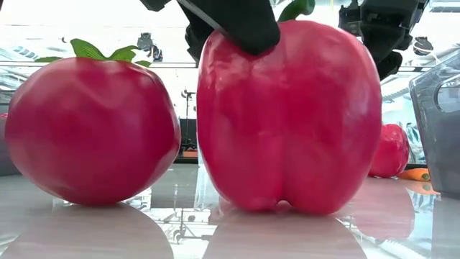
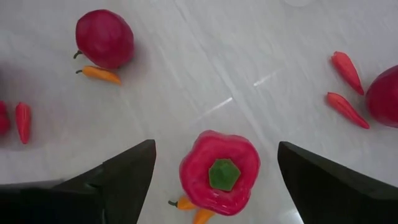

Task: Sort produce into baskets
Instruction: Put the bell pepper into the left black bin

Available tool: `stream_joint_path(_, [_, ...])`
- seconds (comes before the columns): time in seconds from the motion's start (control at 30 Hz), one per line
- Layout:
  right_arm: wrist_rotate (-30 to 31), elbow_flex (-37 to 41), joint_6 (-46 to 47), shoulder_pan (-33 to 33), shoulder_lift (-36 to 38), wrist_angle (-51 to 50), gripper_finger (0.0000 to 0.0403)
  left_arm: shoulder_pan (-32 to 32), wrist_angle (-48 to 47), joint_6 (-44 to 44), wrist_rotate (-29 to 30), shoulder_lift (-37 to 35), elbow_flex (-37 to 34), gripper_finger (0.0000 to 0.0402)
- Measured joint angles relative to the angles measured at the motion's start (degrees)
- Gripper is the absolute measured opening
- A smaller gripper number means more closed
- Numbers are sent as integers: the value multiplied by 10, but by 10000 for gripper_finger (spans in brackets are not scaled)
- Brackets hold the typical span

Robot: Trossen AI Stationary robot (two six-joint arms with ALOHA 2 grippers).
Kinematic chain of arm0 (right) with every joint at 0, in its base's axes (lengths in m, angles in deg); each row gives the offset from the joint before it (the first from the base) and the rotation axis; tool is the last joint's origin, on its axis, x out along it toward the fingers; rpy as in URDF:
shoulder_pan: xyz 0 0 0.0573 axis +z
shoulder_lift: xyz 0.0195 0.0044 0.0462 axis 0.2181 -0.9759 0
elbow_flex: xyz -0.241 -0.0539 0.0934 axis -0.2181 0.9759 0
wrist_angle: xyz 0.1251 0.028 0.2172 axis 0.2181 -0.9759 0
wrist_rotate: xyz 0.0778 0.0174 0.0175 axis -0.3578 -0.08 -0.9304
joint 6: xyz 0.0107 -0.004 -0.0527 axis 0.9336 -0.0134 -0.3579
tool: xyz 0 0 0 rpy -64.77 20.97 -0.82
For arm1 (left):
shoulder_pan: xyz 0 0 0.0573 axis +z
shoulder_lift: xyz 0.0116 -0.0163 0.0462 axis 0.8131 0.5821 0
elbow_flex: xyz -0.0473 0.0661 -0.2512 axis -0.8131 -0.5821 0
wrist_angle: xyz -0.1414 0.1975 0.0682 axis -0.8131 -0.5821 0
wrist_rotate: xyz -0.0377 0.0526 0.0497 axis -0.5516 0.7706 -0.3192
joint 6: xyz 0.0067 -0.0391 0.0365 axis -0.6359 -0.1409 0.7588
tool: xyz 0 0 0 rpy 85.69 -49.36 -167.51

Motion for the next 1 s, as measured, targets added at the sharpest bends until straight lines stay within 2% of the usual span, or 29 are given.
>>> stream_joint_path(0.17, [0,0,5,0,0,-2,329,0,0,-3,1,0,0,324])
stream_joint_path(0.5, [0,0,-6,0,0,-4,329,6,-23,-9,32,-2,21,319])
stream_joint_path(1.0, [-3,0,-12,0,0,-5,329,51,-239,37,77,-7,188,317])
